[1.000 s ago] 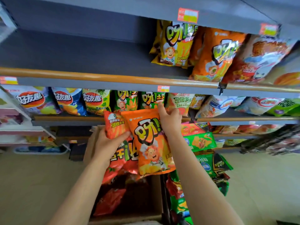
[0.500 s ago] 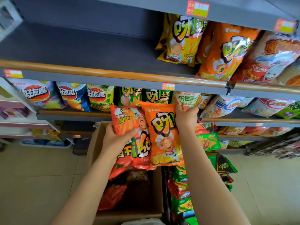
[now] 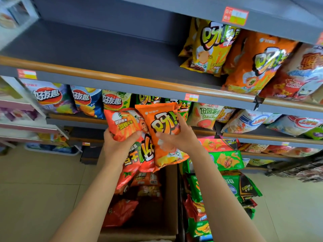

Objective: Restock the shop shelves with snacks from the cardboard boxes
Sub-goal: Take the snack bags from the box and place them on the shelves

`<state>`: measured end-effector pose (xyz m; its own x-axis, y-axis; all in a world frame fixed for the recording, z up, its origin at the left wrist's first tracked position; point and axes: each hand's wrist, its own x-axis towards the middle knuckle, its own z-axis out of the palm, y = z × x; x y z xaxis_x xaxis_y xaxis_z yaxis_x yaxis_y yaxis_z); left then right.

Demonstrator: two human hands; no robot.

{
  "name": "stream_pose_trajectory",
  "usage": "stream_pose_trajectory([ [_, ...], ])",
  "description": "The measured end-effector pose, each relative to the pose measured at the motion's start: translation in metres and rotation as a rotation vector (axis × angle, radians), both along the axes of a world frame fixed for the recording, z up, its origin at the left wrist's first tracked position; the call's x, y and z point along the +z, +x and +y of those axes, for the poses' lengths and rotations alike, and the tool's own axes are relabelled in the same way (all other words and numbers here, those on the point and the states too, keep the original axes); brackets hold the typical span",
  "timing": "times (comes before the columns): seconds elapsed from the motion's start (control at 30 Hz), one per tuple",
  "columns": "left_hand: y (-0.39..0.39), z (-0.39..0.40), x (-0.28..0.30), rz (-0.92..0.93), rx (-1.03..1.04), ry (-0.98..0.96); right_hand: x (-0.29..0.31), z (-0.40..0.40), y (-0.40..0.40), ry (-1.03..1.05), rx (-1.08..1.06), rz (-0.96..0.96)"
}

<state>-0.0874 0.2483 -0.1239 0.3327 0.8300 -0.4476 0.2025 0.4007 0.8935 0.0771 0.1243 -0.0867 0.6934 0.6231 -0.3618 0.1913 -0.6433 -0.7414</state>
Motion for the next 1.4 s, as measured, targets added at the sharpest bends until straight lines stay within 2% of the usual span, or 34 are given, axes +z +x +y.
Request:
stream_pose_trajectory([
  [0.1,0.007,0.005,0.005,-0.01,0.005,0.012,0.011,0.0,0.007,0.063,-0.061,-0.121],
  [0.37,0.041,0.014,0.018,0.01,-0.016,-0.006,0.09,-0.009,0.044,0.411,-0.352,-0.281],
  [0.47,0.048,0.011,0.019,0.059,-0.059,-0.029,0.112,-0.012,0.059,0.591,-0.479,-0.44],
  [0.67,0.06,-0.001,0.024,0.015,-0.076,-0.022,0.096,0.029,0.109,0.768,-0.611,-0.711],
  [0.93,0.061,-0.004,0.027,-0.018,-0.125,-0.011,0.063,0.067,0.153,0.7,-0.511,-0.853],
  [1.07,0.055,-0.004,0.027,0.052,-0.154,-0.007,0.059,0.068,0.152,0.639,-0.492,-0.913],
  [1.2,0.039,0.0,0.023,0.111,-0.275,0.024,0.056,0.062,0.153,0.614,-0.436,-0.91],
  [1.3,0.033,0.0,0.028,0.071,-0.331,0.048,0.062,0.064,0.164,0.552,-0.456,-0.877],
  [1.4,0.032,0.0,0.048,-0.077,-0.294,0.046,0.065,0.065,0.167,0.489,-0.482,-0.833],
])
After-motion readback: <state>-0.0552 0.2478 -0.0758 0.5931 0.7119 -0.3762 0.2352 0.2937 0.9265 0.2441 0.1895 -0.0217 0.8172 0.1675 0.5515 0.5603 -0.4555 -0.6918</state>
